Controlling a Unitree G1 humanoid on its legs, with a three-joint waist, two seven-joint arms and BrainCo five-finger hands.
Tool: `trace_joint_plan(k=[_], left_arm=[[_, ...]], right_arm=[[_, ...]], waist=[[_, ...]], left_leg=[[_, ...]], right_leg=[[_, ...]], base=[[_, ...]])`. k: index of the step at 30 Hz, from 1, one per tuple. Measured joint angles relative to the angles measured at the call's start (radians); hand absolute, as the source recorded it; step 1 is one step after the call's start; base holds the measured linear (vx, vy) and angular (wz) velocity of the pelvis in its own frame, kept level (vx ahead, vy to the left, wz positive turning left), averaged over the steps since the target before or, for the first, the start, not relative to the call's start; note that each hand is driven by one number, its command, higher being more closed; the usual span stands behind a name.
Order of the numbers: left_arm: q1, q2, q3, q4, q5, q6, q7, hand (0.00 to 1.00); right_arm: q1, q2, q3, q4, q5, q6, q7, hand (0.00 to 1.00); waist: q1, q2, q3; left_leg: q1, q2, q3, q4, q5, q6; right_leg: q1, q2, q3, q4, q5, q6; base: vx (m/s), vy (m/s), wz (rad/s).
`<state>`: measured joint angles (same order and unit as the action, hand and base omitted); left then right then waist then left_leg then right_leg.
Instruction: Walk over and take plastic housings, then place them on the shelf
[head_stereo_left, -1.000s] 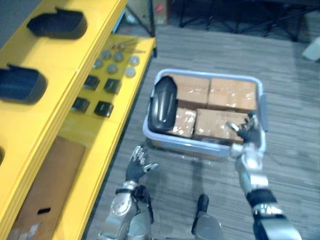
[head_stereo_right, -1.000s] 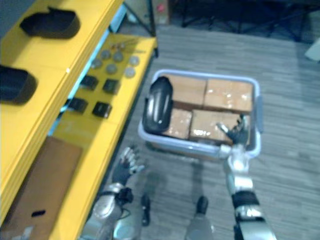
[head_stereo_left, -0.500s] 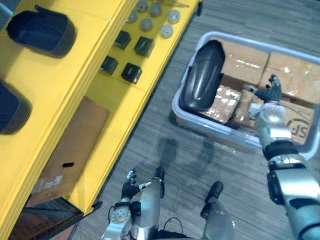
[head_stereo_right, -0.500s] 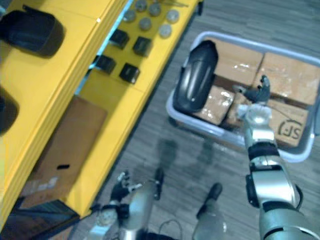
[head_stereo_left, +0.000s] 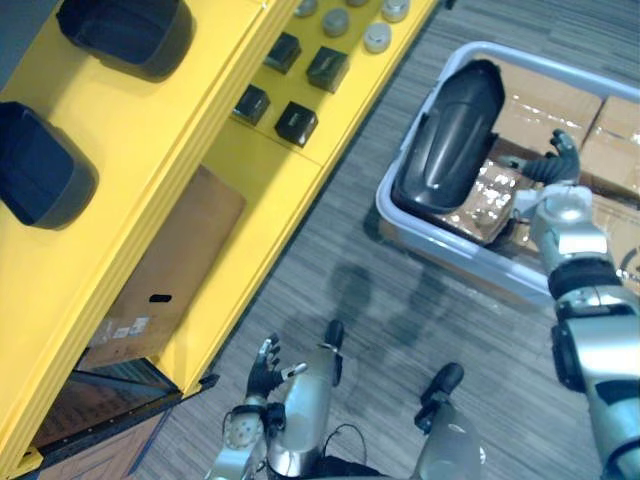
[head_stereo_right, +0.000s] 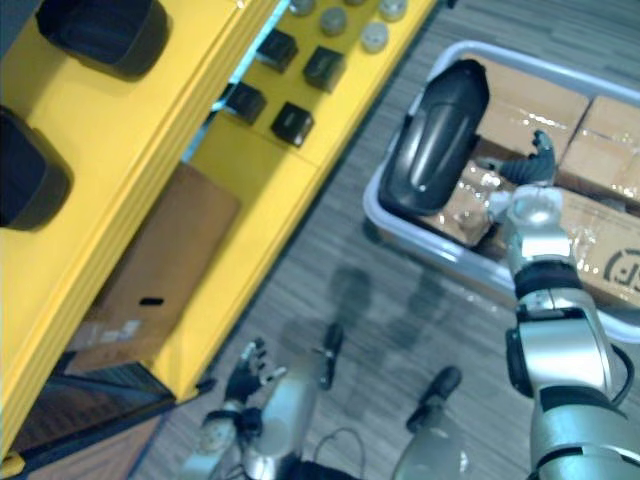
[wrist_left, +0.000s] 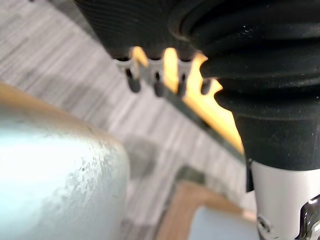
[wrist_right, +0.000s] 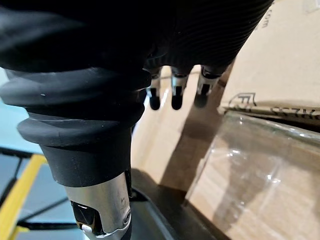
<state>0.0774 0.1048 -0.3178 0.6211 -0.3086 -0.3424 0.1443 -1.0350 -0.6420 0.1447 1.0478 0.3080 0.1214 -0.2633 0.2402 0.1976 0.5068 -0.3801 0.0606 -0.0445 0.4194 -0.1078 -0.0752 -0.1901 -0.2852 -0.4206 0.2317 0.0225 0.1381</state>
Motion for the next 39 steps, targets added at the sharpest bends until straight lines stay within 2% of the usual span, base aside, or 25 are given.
trace_joint_plan(k=[3, 6, 10, 11, 17, 20, 25, 32, 33, 36, 39], left_arm=[[0.000, 0.001, -0.009, 0.001, -0.003, -0.007, 0.000, 0.00], [0.000, -0.001, -0.014, 0.001, -0.009, -0.007, 0.001, 0.00], [-0.003, -0.005, -0.050, 0.019, -0.051, -0.007, 0.000, 0.00], [-0.005, -0.005, -0.058, 0.022, -0.059, -0.007, -0.001, 0.00], [-0.013, -0.025, -0.061, 0.038, -0.087, -0.007, -0.010, 0.00], [-0.026, -0.025, -0.077, 0.059, -0.099, -0.010, -0.010, 0.00], [-0.039, -0.024, -0.090, 0.068, -0.127, -0.018, -0.010, 0.00], [-0.039, -0.025, -0.090, 0.067, -0.153, -0.019, -0.013, 0.00], [-0.039, -0.025, -0.090, 0.067, -0.153, -0.019, -0.013, 0.00], [-0.039, -0.025, -0.091, 0.067, -0.153, -0.022, -0.012, 0.00], [-0.039, -0.024, -0.096, 0.067, -0.153, -0.027, -0.009, 0.00]], right_arm=[[-0.002, -0.003, 0.007, 0.026, -0.008, 0.021, 0.000, 0.00], [-0.003, -0.010, 0.007, 0.043, -0.010, 0.062, 0.003, 0.00], [-0.014, -0.043, 0.017, 0.079, -0.041, 0.101, 0.030, 0.00], [-0.014, -0.052, 0.017, 0.084, -0.049, 0.105, 0.038, 1.00], [-0.047, -0.138, 0.055, 0.120, -0.087, 0.136, 0.068, 1.00], [-0.047, -0.182, 0.056, 0.138, -0.087, 0.136, 0.085, 1.00], [-0.045, -0.209, 0.056, 0.151, -0.087, 0.126, 0.085, 1.00], [-0.047, -0.216, 0.059, 0.152, -0.087, 0.122, 0.090, 1.00], [-0.046, -0.215, 0.061, 0.153, -0.087, 0.122, 0.090, 0.00], [-0.044, -0.202, 0.061, 0.155, -0.087, 0.113, 0.066, 0.00], [-0.045, -0.161, 0.061, 0.154, -0.088, 0.065, -0.011, 0.00]], waist=[[0.010, 0.003, -0.002], [0.020, 0.008, -0.006], [0.033, 0.038, -0.026], [0.040, 0.043, -0.030], [0.075, 0.067, -0.047], [0.079, 0.078, -0.055], [0.102, 0.078, -0.055], [0.108, 0.079, -0.056], [0.108, 0.079, -0.056], [0.108, 0.079, -0.056], [0.108, 0.079, -0.056]], left_leg=[[0.000, -0.003, -0.002, -0.013, 0.010, -0.001], [0.000, -0.007, -0.002, -0.028, 0.021, -0.001], [-0.009, -0.011, -0.016, -0.026, 0.024, -0.003], [-0.012, -0.012, -0.018, -0.026, 0.024, -0.003], [-0.061, -0.018, -0.029, -0.011, 0.029, -0.008], [-0.082, -0.020, -0.048, 0.000, 0.029, -0.008], [-0.084, -0.019, -0.055, 0.010, 0.019, -0.015], [-0.105, -0.018, -0.083, 0.031, 0.014, -0.022], [-0.105, -0.017, -0.085, 0.039, 0.012, -0.023], [-0.105, -0.015, -0.088, 0.045, 0.001, -0.022], [-0.099, -0.015, -0.087, 0.045, -0.002, -0.021]], right_leg=[[-0.006, -0.005, -0.004, 0.007, -0.004, -0.001], [-0.018, -0.012, -0.004, 0.017, -0.006, -0.004], [-0.025, -0.015, -0.017, 0.032, -0.016, -0.007], [-0.031, -0.018, -0.018, 0.040, -0.023, -0.007], [-0.089, -0.029, -0.022, 0.094, -0.045, -0.013], [-0.101, -0.036, -0.039, 0.112, -0.059, -0.011], [-0.111, -0.044, -0.042, 0.145, -0.088, -0.016], [-0.127, -0.041, -0.044, 0.166, -0.100, -0.018], [-0.124, -0.040, -0.044, 0.172, -0.101, -0.018], [-0.123, -0.039, -0.044, 0.176, -0.104, -0.019], [-0.120, -0.041, -0.044, 0.176, -0.105, -0.019]], base=[[-0.03, 0.001, 0.04], [-0.03, 0.004, 0.03], [-0.03, 0.006, 0.08], [-0.03, 0.007, 0.07], [-0.01, 0.000, 0.06], [-0.01, 0.000, 0.15], [-0.01, 0.001, 0.04], [0.02, -0.005, -0.02], [0.03, 0.002, -0.06], [-0.01, 0.012, -0.01], [-0.04, 0.028, 0.00]])
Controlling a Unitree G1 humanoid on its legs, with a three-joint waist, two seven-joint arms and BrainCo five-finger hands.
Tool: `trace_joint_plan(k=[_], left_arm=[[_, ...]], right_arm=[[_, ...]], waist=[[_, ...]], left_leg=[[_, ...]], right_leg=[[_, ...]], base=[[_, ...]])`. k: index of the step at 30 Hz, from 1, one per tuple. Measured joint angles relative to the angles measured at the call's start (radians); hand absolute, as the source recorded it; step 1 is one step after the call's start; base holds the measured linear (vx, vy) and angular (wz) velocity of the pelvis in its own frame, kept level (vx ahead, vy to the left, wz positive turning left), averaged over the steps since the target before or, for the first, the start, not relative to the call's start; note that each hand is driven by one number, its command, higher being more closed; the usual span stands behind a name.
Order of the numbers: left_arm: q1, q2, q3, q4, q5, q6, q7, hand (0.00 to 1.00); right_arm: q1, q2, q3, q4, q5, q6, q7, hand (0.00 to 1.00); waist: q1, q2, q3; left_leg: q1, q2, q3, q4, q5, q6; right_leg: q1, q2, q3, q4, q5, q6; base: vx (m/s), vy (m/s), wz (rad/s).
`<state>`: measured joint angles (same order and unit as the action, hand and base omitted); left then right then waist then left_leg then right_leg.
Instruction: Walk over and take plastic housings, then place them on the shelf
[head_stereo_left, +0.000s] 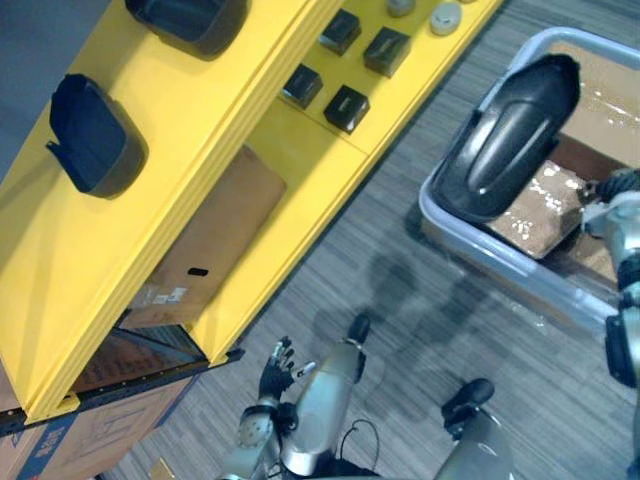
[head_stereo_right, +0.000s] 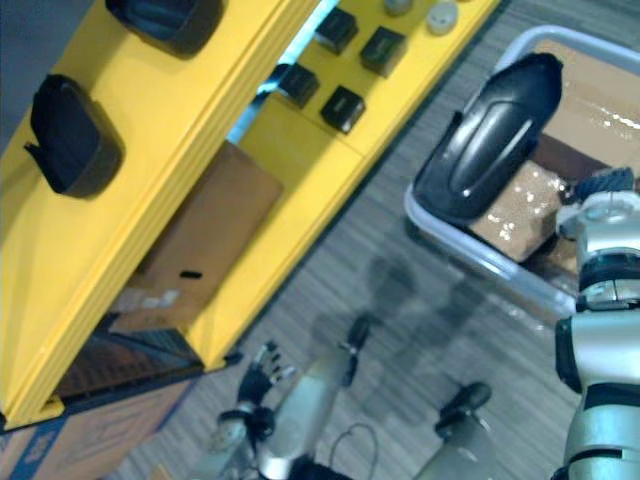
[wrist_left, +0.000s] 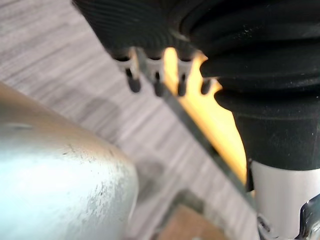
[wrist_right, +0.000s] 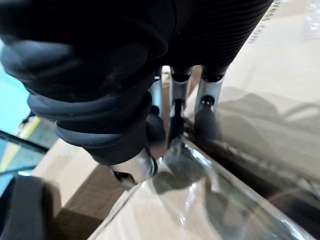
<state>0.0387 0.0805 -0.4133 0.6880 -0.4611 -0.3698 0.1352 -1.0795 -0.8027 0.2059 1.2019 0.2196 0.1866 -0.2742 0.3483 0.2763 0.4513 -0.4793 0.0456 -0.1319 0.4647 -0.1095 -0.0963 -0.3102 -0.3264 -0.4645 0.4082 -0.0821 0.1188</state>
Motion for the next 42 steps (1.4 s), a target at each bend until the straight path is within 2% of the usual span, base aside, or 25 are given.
trace_joint_plan(k=[1, 4, 6, 7, 9, 12, 17, 19, 21, 24, 30, 33, 42], left_arm=[[0.000, 0.000, -0.001, 0.000, 0.000, 0.000, 0.000, 0.00], [0.006, 0.000, -0.002, -0.005, 0.001, -0.010, 0.001, 0.00], [0.021, 0.000, -0.002, -0.022, 0.000, -0.009, 0.002, 0.00], [0.027, 0.001, -0.002, -0.026, 0.000, -0.009, 0.002, 0.00], [0.046, 0.000, -0.002, -0.042, 0.000, -0.009, 0.000, 0.00], [0.048, 0.001, -0.002, -0.042, 0.000, -0.006, -0.001, 0.00], [0.048, 0.001, -0.002, -0.042, -0.001, -0.006, -0.011, 0.00], [0.047, -0.001, -0.002, -0.044, -0.001, -0.007, -0.015, 0.00], [0.045, -0.001, -0.002, -0.044, -0.002, -0.008, -0.021, 0.00], [0.038, -0.003, -0.002, -0.044, -0.003, -0.018, -0.021, 0.00], [0.037, -0.003, -0.002, -0.044, -0.003, -0.021, -0.020, 0.00], [0.037, -0.006, -0.002, -0.043, -0.003, -0.020, -0.019, 0.00], [0.037, -0.006, -0.001, -0.047, -0.001, -0.011, 0.003, 0.00]], right_arm=[[0.000, 0.007, 0.000, -0.004, -0.001, -0.014, -0.018, 0.00], [-0.004, 0.023, 0.003, -0.086, -0.044, -0.097, -0.127, 0.00], [-0.010, 0.025, 0.002, -0.205, -0.107, -0.200, -0.196, 0.00], [-0.016, 0.027, 0.002, -0.235, -0.119, -0.225, -0.202, 0.00], [-0.046, 0.043, 0.010, -0.333, -0.138, -0.313, -0.198, 0.00], [-0.078, 0.083, 0.057, -0.366, -0.157, -0.369, -0.149, 0.00], [-0.081, 0.114, 0.134, -0.361, -0.156, -0.400, -0.049, 0.00], [-0.091, 0.122, 0.155, -0.348, -0.152, -0.399, 0.011, 0.00], [-0.112, 0.132, 0.173, -0.317, -0.130, -0.376, 0.035, 0.00], [-0.118, 0.152, 0.174, -0.242, -0.055, -0.307, 0.044, 0.00], [-0.086, 0.177, 0.168, -0.165, 0.024, -0.198, 0.058, 0.00], [-0.052, 0.184, 0.149, -0.160, 0.026, -0.178, 0.056, 0.00], [0.015, 0.202, 0.081, -0.152, 0.043, -0.177, 0.032, 0.00]], waist=[[0.000, 0.000, 0.000], [-0.001, 0.000, 0.000], [-0.006, -0.001, 0.001], [-0.009, -0.001, 0.001], [-0.017, -0.001, 0.001], [-0.024, -0.003, 0.002], [-0.018, -0.003, 0.002], [-0.006, -0.003, 0.002], [-0.002, -0.004, 0.003], [0.023, -0.004, 0.003], [0.026, -0.004, 0.003], [0.027, -0.004, 0.003], [0.021, -0.006, 0.004]], left_leg=[[0.002, 0.000, 0.000, 0.000, 0.000, 0.000], [0.010, 0.002, 0.002, 0.000, 0.000, 0.000], [0.026, 0.003, 0.007, -0.007, 0.000, 0.000], [0.032, 0.003, 0.007, -0.009, 0.000, 0.000], [0.047, 0.005, 0.010, -0.023, 0.001, 0.000], [0.067, 0.006, 0.015, -0.043, 0.004, -0.002], [0.069, 0.005, 0.011, -0.057, 0.009, -0.004], [0.069, 0.005, 0.008, -0.064, 0.013, -0.006], [0.069, 0.004, 0.004, -0.078, 0.022, -0.006], [0.068, 0.005, -0.004, -0.090, 0.031, -0.009], [0.057, -0.002, -0.025, -0.090, 0.033, -0.010], [0.057, -0.002, -0.025, -0.090, 0.033, -0.010], [0.059, 0.003, -0.019, -0.088, 0.033, -0.010]], right_leg=[[0.001, 0.000, 0.000, 0.000, 0.000, 0.000], [0.008, 0.000, 0.000, -0.001, 0.000, 0.000], [0.016, 0.000, 0.003, -0.005, 0.001, 0.001], [0.020, 0.000, 0.003, -0.007, 0.001, 0.001], [0.031, 0.002, 0.003, -0.015, 0.002, 0.003], [0.041, 0.001, 0.004, -0.020, 0.002, 0.003], [0.047, 0.000, -0.004, -0.018, 0.002, 0.003], [0.048, -0.001, -0.008, -0.019, 0.002, 0.003], [0.049, -0.002, -0.019, -0.022, 0.002, 0.003], [0.050, -0.002, -0.029, -0.028, 0.002, 0.002], [0.058, -0.003, -0.052, -0.037, 0.001, 0.002], [0.059, -0.002, -0.054, -0.037, 0.002, 0.002], [0.056, 0.000, -0.047, -0.033, 0.002, 0.002]], base=[[-0.05, 0.027, -0.02], [-0.06, 0.026, -0.03], [-0.05, 0.027, -0.06], [-0.02, 0.017, -0.05], [0.01, 0.008, -0.04], [0.03, -0.001, -0.03], [0.04, 0.000, 0.04], [0.01, 0.000, 0.07], [-0.01, -0.009, 0.11], [-0.03, -0.004, 0.08], [-0.02, 0.006, 0.10], [0.00, 0.000, 0.00], [-0.01, 0.000, -0.01]])
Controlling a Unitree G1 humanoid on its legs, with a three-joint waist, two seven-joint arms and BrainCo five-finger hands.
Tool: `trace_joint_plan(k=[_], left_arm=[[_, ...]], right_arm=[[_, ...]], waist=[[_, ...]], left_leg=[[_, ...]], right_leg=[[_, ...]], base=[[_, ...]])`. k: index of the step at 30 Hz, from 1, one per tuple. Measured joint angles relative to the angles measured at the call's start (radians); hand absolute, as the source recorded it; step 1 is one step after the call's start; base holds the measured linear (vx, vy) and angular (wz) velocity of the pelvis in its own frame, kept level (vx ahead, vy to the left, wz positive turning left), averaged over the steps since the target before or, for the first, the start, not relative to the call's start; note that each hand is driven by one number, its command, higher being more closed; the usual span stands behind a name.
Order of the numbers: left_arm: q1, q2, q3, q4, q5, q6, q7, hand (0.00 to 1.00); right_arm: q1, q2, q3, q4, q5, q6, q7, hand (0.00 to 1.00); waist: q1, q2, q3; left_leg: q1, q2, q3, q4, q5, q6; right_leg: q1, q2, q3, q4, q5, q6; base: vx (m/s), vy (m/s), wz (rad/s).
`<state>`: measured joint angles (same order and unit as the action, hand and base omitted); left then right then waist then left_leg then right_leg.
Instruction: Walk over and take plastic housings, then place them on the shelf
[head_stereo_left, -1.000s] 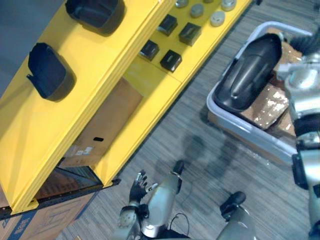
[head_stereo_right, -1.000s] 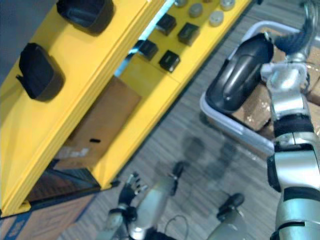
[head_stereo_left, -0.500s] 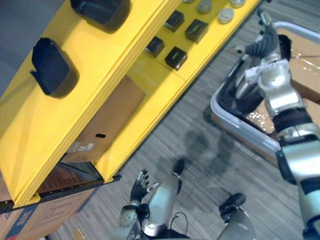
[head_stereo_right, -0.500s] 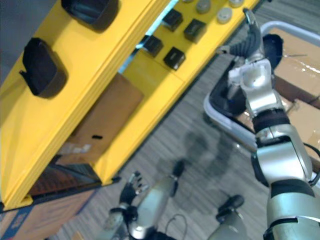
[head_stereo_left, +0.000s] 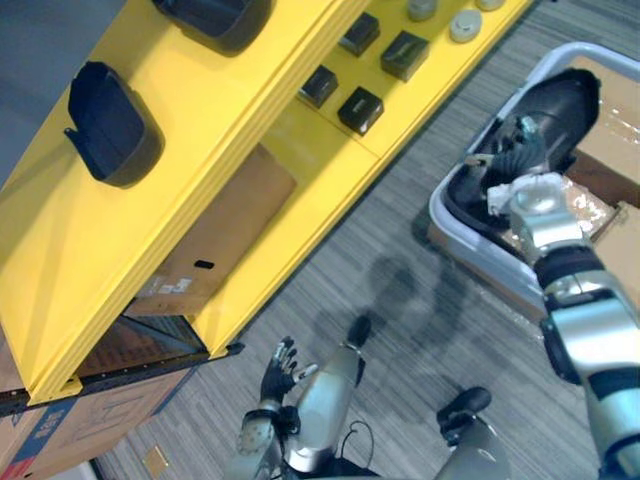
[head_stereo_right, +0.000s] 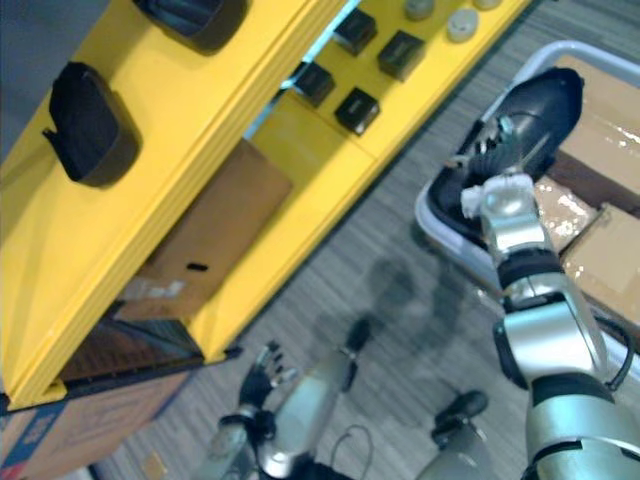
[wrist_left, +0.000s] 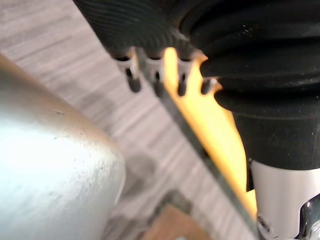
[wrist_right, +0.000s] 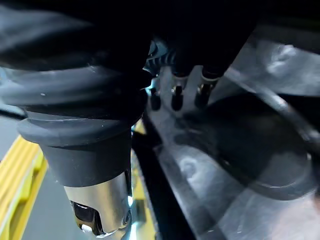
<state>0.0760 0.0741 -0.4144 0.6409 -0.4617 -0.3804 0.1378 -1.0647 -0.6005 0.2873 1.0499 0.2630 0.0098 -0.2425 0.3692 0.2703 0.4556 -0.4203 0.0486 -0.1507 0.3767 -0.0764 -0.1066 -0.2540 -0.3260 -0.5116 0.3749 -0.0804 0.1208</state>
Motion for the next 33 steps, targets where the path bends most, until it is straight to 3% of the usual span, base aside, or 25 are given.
trace_joint_plan(k=[11, 23, 33], left_arm=[[-0.010, 0.023, 0.001, -0.002, 0.001, 0.013, 0.011, 0.00], [-0.019, 0.037, 0.001, 0.020, 0.001, 0.023, 0.018, 0.00], [-0.018, 0.037, 0.000, 0.020, 0.000, 0.020, 0.037, 0.00]], right_arm=[[0.045, 0.019, -0.063, -0.001, 0.020, 0.022, -0.022, 0.00], [0.070, 0.012, -0.149, 0.060, 0.074, 0.035, -0.061, 0.00], [0.067, -0.025, -0.148, 0.093, 0.011, 0.005, -0.069, 0.00]], waist=[[-0.032, -0.023, 0.016], [-0.083, -0.029, 0.021], [-0.087, -0.029, 0.021]], left_leg=[[0.020, 0.005, 0.040, 0.001, -0.002, 0.003], [0.020, 0.006, 0.055, 0.021, -0.007, 0.009], [0.006, 0.005, 0.059, 0.037, -0.013, 0.015]], right_leg=[[-0.015, -0.001, 0.046, 0.008, 0.001, 0.001], [-0.019, 0.000, 0.067, 0.007, 0.012, 0.004], [-0.009, 0.012, 0.068, -0.042, 0.045, 0.013]], base=[[-0.03, 0.011, -0.09], [-0.02, 0.021, -0.04], [-0.02, 0.033, -0.02]])
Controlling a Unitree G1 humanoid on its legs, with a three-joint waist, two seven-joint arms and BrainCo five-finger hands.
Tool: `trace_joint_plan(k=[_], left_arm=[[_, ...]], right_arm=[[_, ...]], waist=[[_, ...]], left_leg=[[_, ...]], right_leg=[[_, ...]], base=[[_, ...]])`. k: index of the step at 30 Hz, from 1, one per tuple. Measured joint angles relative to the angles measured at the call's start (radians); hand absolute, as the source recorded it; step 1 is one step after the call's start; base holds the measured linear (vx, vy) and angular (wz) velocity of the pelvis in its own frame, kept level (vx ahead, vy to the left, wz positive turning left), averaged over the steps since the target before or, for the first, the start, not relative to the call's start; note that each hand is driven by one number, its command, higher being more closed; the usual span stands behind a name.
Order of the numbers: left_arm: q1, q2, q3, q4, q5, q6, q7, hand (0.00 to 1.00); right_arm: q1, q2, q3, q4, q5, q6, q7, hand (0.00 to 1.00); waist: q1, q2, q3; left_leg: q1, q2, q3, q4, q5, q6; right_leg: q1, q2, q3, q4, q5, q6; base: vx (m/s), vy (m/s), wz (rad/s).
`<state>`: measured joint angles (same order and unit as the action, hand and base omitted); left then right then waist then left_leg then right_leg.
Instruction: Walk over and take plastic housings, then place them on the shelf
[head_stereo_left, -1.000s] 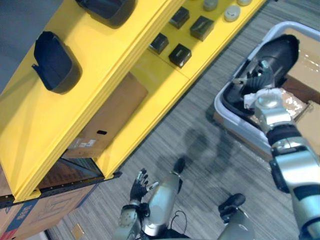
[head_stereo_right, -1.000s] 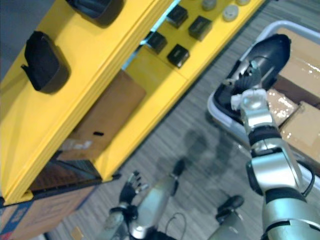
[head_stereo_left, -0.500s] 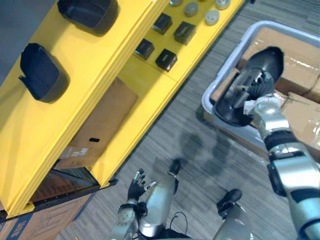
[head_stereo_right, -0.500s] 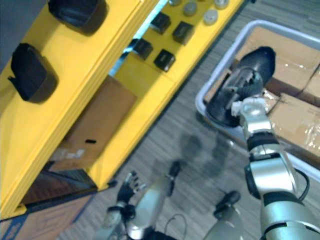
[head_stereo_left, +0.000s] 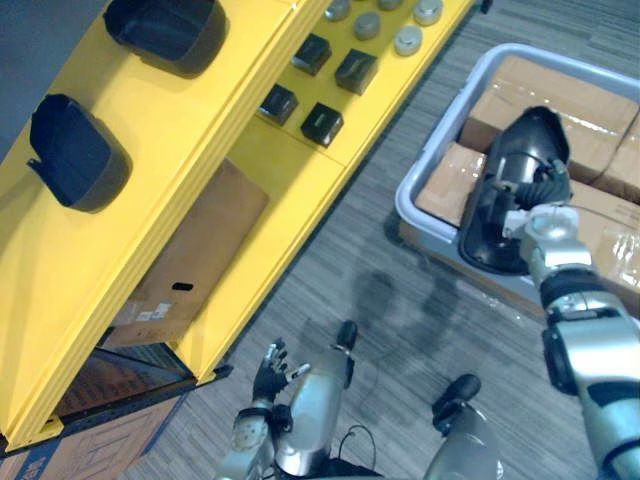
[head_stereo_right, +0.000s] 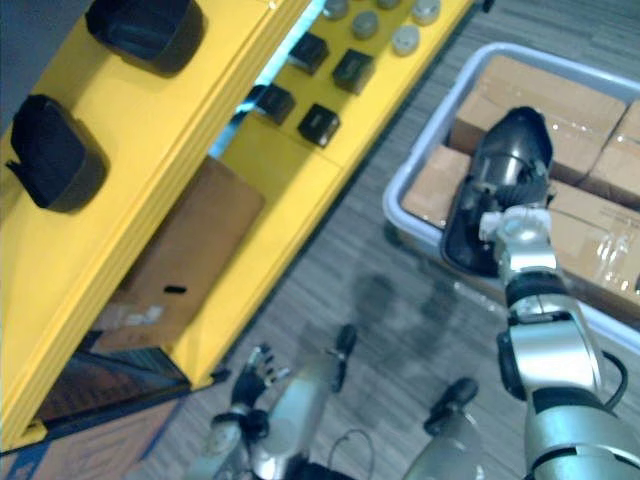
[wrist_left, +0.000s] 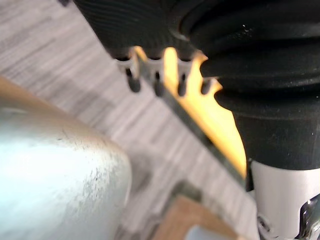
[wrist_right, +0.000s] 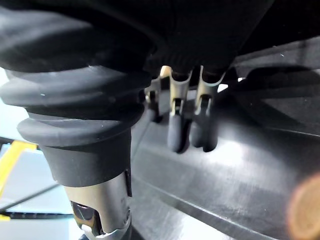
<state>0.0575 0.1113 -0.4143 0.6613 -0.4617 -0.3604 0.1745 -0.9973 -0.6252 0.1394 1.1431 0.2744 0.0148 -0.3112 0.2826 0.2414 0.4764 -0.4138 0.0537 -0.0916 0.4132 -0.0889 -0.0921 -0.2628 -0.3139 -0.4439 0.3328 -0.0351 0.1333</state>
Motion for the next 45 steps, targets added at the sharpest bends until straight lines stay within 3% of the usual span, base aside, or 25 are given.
trace_joint_plan(k=[4, 9, 12, 16, 21, 23, 28, 30, 34, 37, 45], left_arm=[[0.001, 0.000, 0.000, -0.001, 0.000, -0.002, 0.000, 0.00], [0.005, 0.001, 0.001, -0.004, -0.002, -0.001, -0.002, 0.00], [0.015, 0.001, 0.004, -0.014, -0.002, -0.002, -0.004, 0.00], [0.025, 0.001, 0.010, -0.022, 0.000, -0.007, -0.032, 0.00], [0.058, 0.000, 0.037, -0.071, 0.001, 0.007, -0.042, 0.00], [0.064, -0.001, 0.049, -0.084, 0.004, 0.015, -0.047, 0.00], [0.078, 0.002, 0.091, -0.108, 0.010, 0.022, -0.053, 0.00], [0.084, 0.006, 0.099, -0.119, 0.010, 0.023, -0.052, 0.00], [0.099, 0.008, 0.117, -0.128, 0.010, 0.033, -0.051, 0.00], [0.100, 0.017, 0.123, -0.125, 0.010, 0.032, -0.050, 0.00], [0.097, 0.030, 0.125, -0.123, 0.010, 0.027, -0.041, 0.00]], right_arm=[[-0.006, -0.036, 0.002, 0.002, -0.024, -0.007, -0.003, 0.00], [-0.038, -0.104, 0.021, -0.014, -0.057, -0.019, -0.069, 0.00], [-0.077, -0.129, 0.025, -0.038, -0.057, -0.075, -0.079, 0.00], [-0.118, -0.167, 0.050, -0.140, -0.030, -0.190, -0.036, 0.00], [-0.112, -0.167, 0.061, -0.268, 0.007, -0.254, 0.083, 0.00], [-0.103, -0.166, 0.061, -0.312, 0.000, -0.258, 0.088, 0.00], [-0.032, -0.146, 0.022, -0.417, -0.057, -0.224, -0.016, 0.00], [0.034, -0.123, -0.036, -0.427, -0.054, -0.161, -0.062, 0.00], [0.101, -0.108, -0.084, -0.412, -0.054, -0.085, -0.097, 0.00], [0.122, -0.106, -0.092, -0.404, -0.052, -0.051, -0.103, 0.00], [0.157, -0.093, -0.091, -0.334, -0.031, -0.034, -0.053, 0.00]], waist=[[0.000, 0.000, 0.000], [-0.002, 0.001, 0.000], [-0.006, 0.001, 0.000], [-0.012, 0.001, -0.001], [-0.027, -0.008, 0.006], [-0.028, -0.017, 0.012], [-0.056, -0.054, 0.037], [-0.064, -0.065, 0.044], [-0.095, -0.074, 0.050], [-0.105, -0.085, 0.056], [-0.106, -0.109, 0.057]], left_leg=[[-0.006, -0.002, 0.001, 0.001, 0.000, 0.000], [-0.006, -0.002, 0.000, -0.002, 0.000, 0.000], [-0.007, -0.002, 0.000, -0.002, 0.000, 0.000], [-0.006, -0.001, -0.003, -0.003, 0.000, 0.000], [0.015, 0.002, 0.004, -0.014, 0.000, 0.000], [0.032, 0.006, 0.017, -0.024, 0.000, 0.000], [0.057, 0.019, 0.027, -0.039, 0.000, -0.001], [0.067, 0.025, 0.044, -0.045, 0.000, -0.002], [0.066, 0.033, 0.055, -0.053, 0.000, -0.002], [0.066, 0.047, 0.073, -0.053, -0.001, -0.003], [0.062, 0.065, 0.075, -0.052, 0.000, -0.008]], right_leg=[[-0.005, -0.001, 0.000, -0.002, 0.005, -0.001], [-0.007, 0.000, 0.000, 0.003, 0.007, -0.002], [-0.007, 0.000, -0.001, 0.003, 0.007, -0.002], [-0.005, 0.001, -0.003, 0.003, 0.006, -0.003], [0.009, 0.004, 0.001, -0.002, 0.006, -0.003], [0.020, 0.007, 0.005, -0.008, 0.006, -0.003], [0.041, 0.024, 0.011, -0.034, 0.015, -0.008], [0.044, 0.032, 0.029, -0.050, 0.025, -0.007], [0.042, 0.046, 0.042, -0.085, 0.051, -0.010], [0.039, 0.065, 0.055, -0.101, 0.061, -0.018], [0.036, 0.087, 0.060, -0.116, 0.069, -0.025]], base=[[0.00, 0.000, 0.00], [0.00, 0.000, 0.00], [0.00, 0.000, 0.00], [0.00, 0.000, 0.00], [0.00, 0.003, -0.03], [0.00, 0.001, -0.11], [0.01, -0.001, -0.08], [0.02, 0.009, -0.19], [0.01, 0.018, -0.15], [-0.01, 0.000, -0.16], [-0.01, -0.007, -0.04]])
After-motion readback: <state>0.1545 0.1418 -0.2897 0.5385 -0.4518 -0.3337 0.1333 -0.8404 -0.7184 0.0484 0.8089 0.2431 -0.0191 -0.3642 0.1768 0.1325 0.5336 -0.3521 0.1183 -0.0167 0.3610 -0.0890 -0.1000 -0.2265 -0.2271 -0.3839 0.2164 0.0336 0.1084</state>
